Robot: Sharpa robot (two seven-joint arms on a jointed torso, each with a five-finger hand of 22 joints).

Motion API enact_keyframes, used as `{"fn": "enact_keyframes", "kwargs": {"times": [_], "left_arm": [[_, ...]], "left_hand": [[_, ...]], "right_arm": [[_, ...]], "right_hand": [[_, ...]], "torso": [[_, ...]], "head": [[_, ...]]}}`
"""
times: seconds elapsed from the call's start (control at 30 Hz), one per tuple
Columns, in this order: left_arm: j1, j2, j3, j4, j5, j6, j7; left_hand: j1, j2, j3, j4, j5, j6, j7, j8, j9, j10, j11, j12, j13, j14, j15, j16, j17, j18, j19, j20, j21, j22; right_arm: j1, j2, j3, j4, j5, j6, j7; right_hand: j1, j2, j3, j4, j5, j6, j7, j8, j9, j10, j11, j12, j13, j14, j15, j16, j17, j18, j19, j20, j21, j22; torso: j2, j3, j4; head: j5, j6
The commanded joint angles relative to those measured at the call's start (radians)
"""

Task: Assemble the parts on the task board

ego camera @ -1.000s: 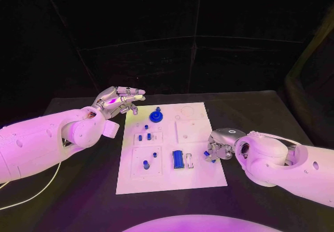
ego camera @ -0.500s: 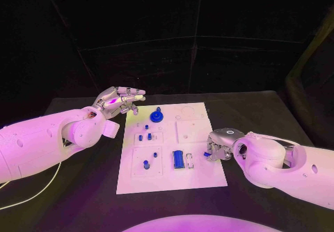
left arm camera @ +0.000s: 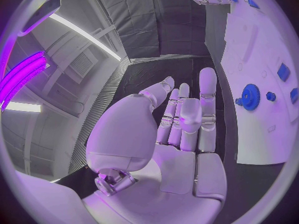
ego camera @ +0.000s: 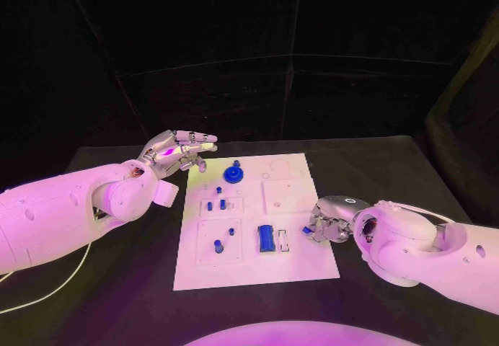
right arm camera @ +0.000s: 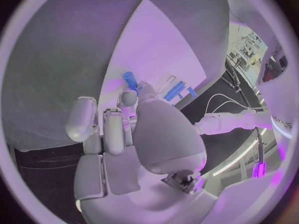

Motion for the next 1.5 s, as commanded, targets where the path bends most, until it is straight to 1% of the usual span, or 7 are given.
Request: {"fn": "enact_keyframes", "kwargs": {"times": [0.03,0.17,0.6,0.73,0.83,0.9,1.5], "left_arm": [[0.001,-0.001,0.001,0.002,0.003,0.012,0.003],[0.001,-0.002,0.001,0.003,0.003,0.011,0.003],[0.001,-0.002,0.001,0.004,0.003,0.013,0.003],[0.001,-0.002,0.001,0.004,0.003,0.013,0.002],[0.001,-0.002,0.001,0.005,0.003,0.014,0.002],[0.001,-0.002,0.001,0.005,0.003,0.014,0.002],[0.001,-0.003,0.001,0.006,0.003,0.015,0.001]], "left_hand": [[-0.006,0.003,-0.006,-0.001,0.006,-0.003,0.003,0.002,-0.001,-0.006,-0.002,0.003,-0.001,-0.006,-0.001,-0.003,-0.001,0.014,-0.001,0.002,-0.007,-0.001],[-0.006,0.003,-0.006,-0.001,0.006,-0.003,0.003,0.002,-0.001,-0.006,-0.002,0.003,-0.001,-0.006,-0.001,-0.003,-0.001,0.014,-0.001,0.002,-0.007,-0.001],[-0.006,0.003,-0.006,-0.001,0.006,-0.003,0.003,0.002,-0.001,-0.006,-0.002,0.003,-0.001,-0.006,-0.001,-0.003,-0.001,0.014,-0.001,0.002,-0.007,-0.001],[-0.006,0.003,-0.006,-0.001,0.006,-0.003,0.003,0.002,-0.001,-0.006,-0.002,0.003,-0.001,-0.006,-0.001,-0.003,-0.001,0.014,-0.001,0.002,-0.007,-0.001],[-0.006,0.003,-0.006,-0.001,0.006,-0.003,0.003,0.002,-0.001,-0.006,-0.002,0.003,-0.001,-0.006,-0.001,-0.003,-0.001,0.014,-0.001,0.002,-0.007,-0.001],[-0.006,0.003,-0.006,-0.001,0.006,-0.003,0.003,0.002,-0.001,-0.006,-0.002,0.003,-0.001,-0.006,-0.001,-0.003,-0.001,0.014,-0.001,0.002,-0.007,-0.001],[-0.006,0.005,-0.008,-0.001,0.006,-0.004,0.003,0.003,-0.001,-0.007,-0.001,0.006,-0.002,-0.007,-0.001,-0.003,-0.002,0.014,0.0,0.002,-0.01,-0.003]], "right_arm": [[0.0,-0.005,-0.001,0.016,0.123,-0.102,0.044],[0.0,-0.008,-0.001,0.028,0.162,-0.135,0.057],[0.0,0.025,-0.001,0.025,0.282,-0.156,0.061],[0.0,0.039,-0.001,0.015,0.293,-0.153,0.054],[0.0,0.055,-0.001,0.002,0.298,-0.149,0.045],[0.0,0.061,-0.001,-0.004,0.299,-0.146,0.04],[0.0,0.111,-0.001,-0.037,0.254,-0.096,-0.014]], "right_hand": [[-0.001,-0.012,0.006,0.004,0.008,0.008,-0.001,-0.005,0.001,0.012,-0.001,0.006,0.003,0.061,-0.008,0.007,0.038,-0.006,0.009,0.002,0.005,0.005],[-0.001,-0.016,0.01,0.007,0.009,0.013,-0.002,-0.006,0.001,0.014,-0.001,0.01,0.006,0.062,-0.008,0.009,0.041,-0.007,0.011,0.002,0.008,0.01],[-0.03,-0.038,0.03,0.045,0.013,0.042,-0.008,-0.009,0.0,0.032,-0.006,0.032,0.023,0.065,-0.012,0.02,0.057,-0.01,0.021,-0.001,0.02,0.029],[-0.042,-0.041,0.033,0.052,0.018,0.049,-0.01,-0.01,0.0,0.035,-0.007,0.035,0.026,0.066,-0.013,0.021,0.06,-0.011,0.023,-0.002,0.023,0.032],[-0.058,-0.048,0.036,0.054,0.062,0.059,-0.013,-0.011,0.002,0.039,-0.009,0.038,0.029,0.066,-0.015,0.023,0.062,-0.011,0.023,-0.004,0.024,0.035],[-0.061,-0.049,0.037,0.054,0.069,0.062,-0.014,-0.011,0.003,0.04,-0.01,0.038,0.03,0.066,-0.015,0.023,0.062,-0.011,0.024,-0.004,0.025,0.036],[-0.116,-0.052,0.029,0.056,0.072,0.082,-0.018,-0.011,0.009,0.046,-0.013,0.038,0.032,0.066,-0.018,0.024,0.065,-0.012,0.024,-0.007,0.027,0.04]], "torso": [[0.001,-0.0006,0.0014],[0.002,0.0002,0.0006],[0.001,0.0002,0.0005],[0.001,-0.0005,0.0009],[0.001,-0.0002,0.0],[0.001,-0.0002,0.0009],[0.001,0.0001,0.0008]], "head": [[0.001,-0.001],[0.003,-0.004],[0.005,-0.009],[0.005,-0.009],[0.006,-0.009],[0.005,-0.01],[0.012,-0.015]]}}
